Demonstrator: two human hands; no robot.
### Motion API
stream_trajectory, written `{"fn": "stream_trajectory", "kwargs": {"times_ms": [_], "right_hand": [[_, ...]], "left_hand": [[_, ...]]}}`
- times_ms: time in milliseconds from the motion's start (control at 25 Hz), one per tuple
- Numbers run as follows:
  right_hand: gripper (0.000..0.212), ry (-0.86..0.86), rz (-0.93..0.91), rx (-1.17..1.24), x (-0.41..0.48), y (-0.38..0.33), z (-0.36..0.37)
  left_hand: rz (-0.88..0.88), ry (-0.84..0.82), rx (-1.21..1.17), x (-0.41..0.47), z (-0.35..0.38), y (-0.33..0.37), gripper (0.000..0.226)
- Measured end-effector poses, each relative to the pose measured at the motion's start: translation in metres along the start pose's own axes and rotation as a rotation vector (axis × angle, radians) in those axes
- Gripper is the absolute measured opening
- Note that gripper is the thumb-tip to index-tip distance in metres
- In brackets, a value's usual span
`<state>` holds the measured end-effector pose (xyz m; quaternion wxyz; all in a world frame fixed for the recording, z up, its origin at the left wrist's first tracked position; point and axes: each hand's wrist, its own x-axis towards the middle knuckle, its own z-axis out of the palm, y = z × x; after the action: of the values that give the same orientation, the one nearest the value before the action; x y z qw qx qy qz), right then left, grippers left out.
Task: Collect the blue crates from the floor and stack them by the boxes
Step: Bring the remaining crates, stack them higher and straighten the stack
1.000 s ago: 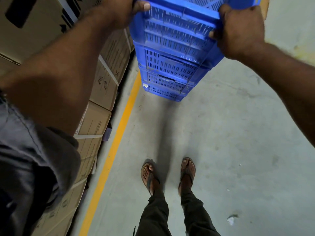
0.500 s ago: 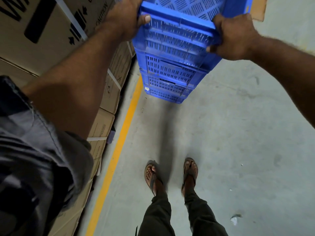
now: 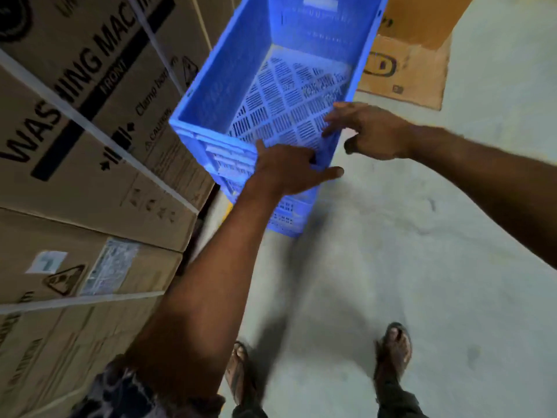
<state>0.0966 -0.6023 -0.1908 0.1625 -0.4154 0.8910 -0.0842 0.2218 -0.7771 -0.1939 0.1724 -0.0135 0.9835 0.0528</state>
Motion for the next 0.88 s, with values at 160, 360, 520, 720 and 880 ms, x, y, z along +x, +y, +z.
{"fn": "stream_trajectory", "kwargs": {"times_ms": [160,360,520,720,880], "right_hand": [[0.065,-0.122,-0.316,-0.580,0.031,0.054,-0.018],[0.040,0.072,-0.447,-0.486,0.051,0.052,0.001],[0.030,0.214,-0.516,-0.443,0.059,0.071,0.005],[0.023,0.266,-0.579,-0.410,0.068,0.077,0.013],[0.022,0.314,-0.652,-0.368,0.074,0.091,0.018]], "left_hand": [[-0.225,-0.058,0.057,0.026,0.002,0.039,0.066],[-0.271,0.092,0.110,0.030,0.019,0.040,0.054],[-0.332,0.213,-0.023,0.038,0.025,0.042,0.066],[-0.528,0.497,-0.207,0.042,0.030,0.051,0.062],[-0.676,0.578,-0.287,0.049,0.025,0.061,0.059]]}}
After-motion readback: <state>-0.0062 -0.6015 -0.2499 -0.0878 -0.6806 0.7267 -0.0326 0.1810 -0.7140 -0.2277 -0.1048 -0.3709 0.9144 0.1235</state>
